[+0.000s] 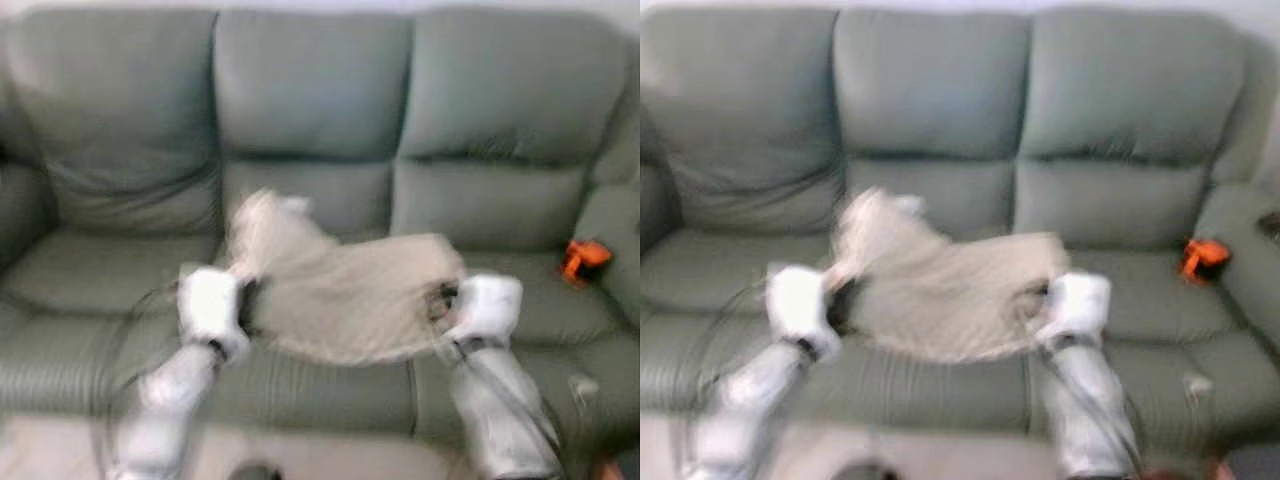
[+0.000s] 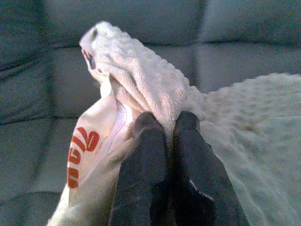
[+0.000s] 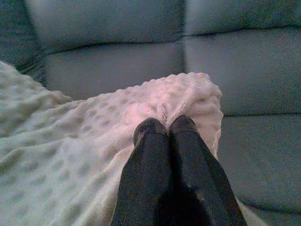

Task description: Move the pillow to the sofa

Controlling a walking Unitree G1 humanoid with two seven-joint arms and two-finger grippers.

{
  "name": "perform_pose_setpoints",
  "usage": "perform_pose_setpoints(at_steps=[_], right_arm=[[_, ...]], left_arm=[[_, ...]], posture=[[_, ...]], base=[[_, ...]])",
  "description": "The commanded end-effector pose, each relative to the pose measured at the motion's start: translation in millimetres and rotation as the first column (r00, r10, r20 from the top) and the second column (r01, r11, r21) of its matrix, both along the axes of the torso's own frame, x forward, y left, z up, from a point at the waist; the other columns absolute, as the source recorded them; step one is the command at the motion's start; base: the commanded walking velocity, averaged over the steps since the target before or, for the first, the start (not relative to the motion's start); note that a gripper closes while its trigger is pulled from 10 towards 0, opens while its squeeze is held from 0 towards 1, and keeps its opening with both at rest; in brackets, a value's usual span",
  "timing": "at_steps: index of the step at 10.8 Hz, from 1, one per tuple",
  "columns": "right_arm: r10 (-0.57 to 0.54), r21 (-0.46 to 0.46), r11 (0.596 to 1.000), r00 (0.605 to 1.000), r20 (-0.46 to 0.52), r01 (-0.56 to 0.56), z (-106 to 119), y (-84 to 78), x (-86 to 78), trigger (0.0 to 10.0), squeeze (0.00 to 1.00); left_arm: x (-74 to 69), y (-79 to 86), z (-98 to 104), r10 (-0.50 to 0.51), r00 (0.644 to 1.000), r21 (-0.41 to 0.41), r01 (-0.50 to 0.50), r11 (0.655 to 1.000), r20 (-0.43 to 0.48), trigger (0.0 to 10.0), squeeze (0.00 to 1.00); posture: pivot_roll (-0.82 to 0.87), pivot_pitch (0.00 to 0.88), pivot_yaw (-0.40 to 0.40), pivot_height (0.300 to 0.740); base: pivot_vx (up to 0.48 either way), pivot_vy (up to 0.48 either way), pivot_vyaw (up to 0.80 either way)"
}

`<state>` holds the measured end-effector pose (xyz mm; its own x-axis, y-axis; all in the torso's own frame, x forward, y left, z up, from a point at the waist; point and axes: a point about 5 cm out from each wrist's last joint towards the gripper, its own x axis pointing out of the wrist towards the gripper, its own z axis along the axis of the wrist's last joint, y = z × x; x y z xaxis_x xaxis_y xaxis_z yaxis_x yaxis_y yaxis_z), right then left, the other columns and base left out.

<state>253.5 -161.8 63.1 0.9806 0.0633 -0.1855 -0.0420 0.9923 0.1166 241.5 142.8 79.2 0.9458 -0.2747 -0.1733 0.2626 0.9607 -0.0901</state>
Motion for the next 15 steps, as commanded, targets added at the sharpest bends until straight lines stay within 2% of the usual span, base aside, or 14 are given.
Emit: perform_pose_setpoints(at_steps=[1,4,8,10,14,15], right_arm=[[-0.024,-0.015,1.0,1.0,0.016,0.024,3.6,-10.1,-0.8,10.0,0.0],[-0.021,-0.011,1.0,1.0,0.013,0.021,3.3,-8.5,-1.5,10.0,0.0],[-0.023,-0.006,1.0,1.0,0.013,0.023,3.3,-8.0,-1.9,10.0,0.0],[-0.024,-0.009,1.0,1.0,0.012,0.024,2.7,-8.0,-2.0,10.0,0.0],[-0.027,-0.013,1.0,1.0,0.01,0.027,1.8,-7.4,-1.4,10.0,0.0],[-0.029,-0.014,0.999,1.0,0.008,0.029,1.4,-7.1,-2.3,10.0,0.0]], left_arm=[[3.5,-9.9,7.3,-0.02,0.999,-0.007,0.02,1.0,0.034,10.0,0.0],[4.1,-9.1,6.2,-0.014,1.0,-0.009,0.015,1.0,0.021,10.0,0.0],[4.7,-10.5,6.3,-0.023,0.999,0.003,0.023,1.0,0.024,10.0,0.0],[4.6,-10.3,7.0,-0.01,1.0,0.008,0.01,1.0,0.028,10.0,0.0],[4.4,-11.6,8.1,-0.032,0.998,0.07,0.028,0.997,0.051,10.0,0.0],[4.8,-5.5,8.0,-0.012,0.995,0.126,-0.001,0.992,0.103,10.0,0.0]], posture=[[0.02,0.0,-0.001,0.74],[0.02,0.0,0.0,0.74],[0.02,0.0,0.0,0.74],[0.02,0.0,0.0,0.74],[0.03,0.0,-0.001,0.74],[0.03,0.0,-0.001,0.74]], base=[[0.0,0.0,0.0],[0.0,0.0,0.0],[0.0,0.48,0.0],[0.0,0.154,0.0],[0.0,0.0,0.0],[0.0,0.0,0.0]])
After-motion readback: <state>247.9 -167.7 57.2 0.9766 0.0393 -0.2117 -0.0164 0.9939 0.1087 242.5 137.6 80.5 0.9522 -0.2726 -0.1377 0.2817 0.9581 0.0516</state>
